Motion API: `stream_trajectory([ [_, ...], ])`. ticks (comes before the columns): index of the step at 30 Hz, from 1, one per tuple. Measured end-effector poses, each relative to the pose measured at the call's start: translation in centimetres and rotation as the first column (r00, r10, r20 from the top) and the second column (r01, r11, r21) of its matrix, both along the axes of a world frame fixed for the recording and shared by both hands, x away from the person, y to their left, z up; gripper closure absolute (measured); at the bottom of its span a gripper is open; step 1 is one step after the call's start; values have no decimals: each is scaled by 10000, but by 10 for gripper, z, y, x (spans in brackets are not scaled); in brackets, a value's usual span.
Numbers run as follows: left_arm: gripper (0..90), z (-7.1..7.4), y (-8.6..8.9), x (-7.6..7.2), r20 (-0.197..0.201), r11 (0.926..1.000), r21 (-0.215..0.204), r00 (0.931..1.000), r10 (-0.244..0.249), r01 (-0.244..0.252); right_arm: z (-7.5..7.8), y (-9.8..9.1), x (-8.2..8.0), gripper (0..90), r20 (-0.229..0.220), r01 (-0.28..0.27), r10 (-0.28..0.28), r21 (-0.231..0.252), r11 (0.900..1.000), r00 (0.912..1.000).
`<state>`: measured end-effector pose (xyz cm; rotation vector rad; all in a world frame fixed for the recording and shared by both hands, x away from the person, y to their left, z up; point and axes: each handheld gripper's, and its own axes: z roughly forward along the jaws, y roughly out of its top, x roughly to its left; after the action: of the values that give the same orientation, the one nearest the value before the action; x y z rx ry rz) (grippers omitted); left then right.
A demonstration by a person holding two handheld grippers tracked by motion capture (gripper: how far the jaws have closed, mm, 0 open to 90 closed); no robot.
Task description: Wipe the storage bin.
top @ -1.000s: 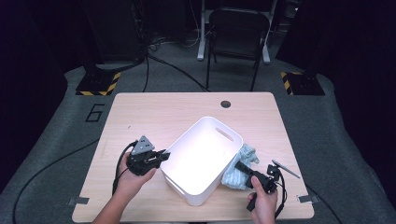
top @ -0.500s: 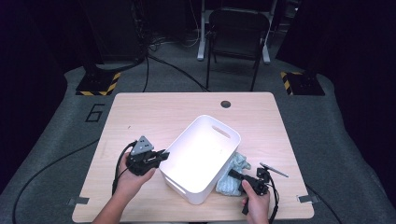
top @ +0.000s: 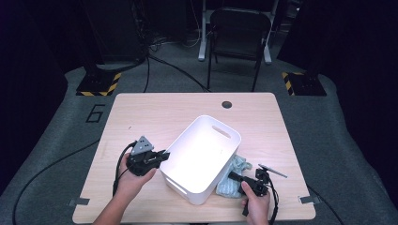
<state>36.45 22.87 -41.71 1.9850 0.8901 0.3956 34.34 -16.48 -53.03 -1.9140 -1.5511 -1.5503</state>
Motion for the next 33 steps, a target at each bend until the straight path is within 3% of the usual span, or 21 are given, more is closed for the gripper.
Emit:
stream_trajectory([
  [5,815,0,0,0,-7,10000,-27,10000,17,-17,3,0,-1,679,-114,-22,24,219,9998,9999],
  [7,814,0,0,0,-5,10000,-31,10000,26,-26,6,0,-3,679,-170,15,-5,623,9981,9999],
  [10,812,-1,0,0,-4,10000,-58,10000,56,-56,11,0,-4,678,290,-84,58,886,9960,9996],
  [14,812,-1,0,0,0,9999,-72,10000,78,-78,20,-1,-6,671,657,-140,24,1769,9841,9978],
  [16,812,-1,0,0,4,9999,-72,10000,81,-81,25,-2,-7,668,930,-176,0,1888,9819,9957],
  [17,813,-1,0,0,-6,9999,-81,10000,91,-91,29,-2,-9,667,781,-225,66,2041,9787,9969],
  [21,813,-1,0,0,-1,9999,-98,10000,100,-100,35,-1,-11,662,1253,-266,13,1999,9794,9921],
  [26,814,-1,0,0,-1,9999,-63,10000,80,-80,32,0,-10,659,1202,-285,36,2064,9781,9927],
  [33,815,-1,-1,0,43,9999,-38,9999,123,-123,20,1,-6,658,981,-333,195,1415,9894,9950],
])
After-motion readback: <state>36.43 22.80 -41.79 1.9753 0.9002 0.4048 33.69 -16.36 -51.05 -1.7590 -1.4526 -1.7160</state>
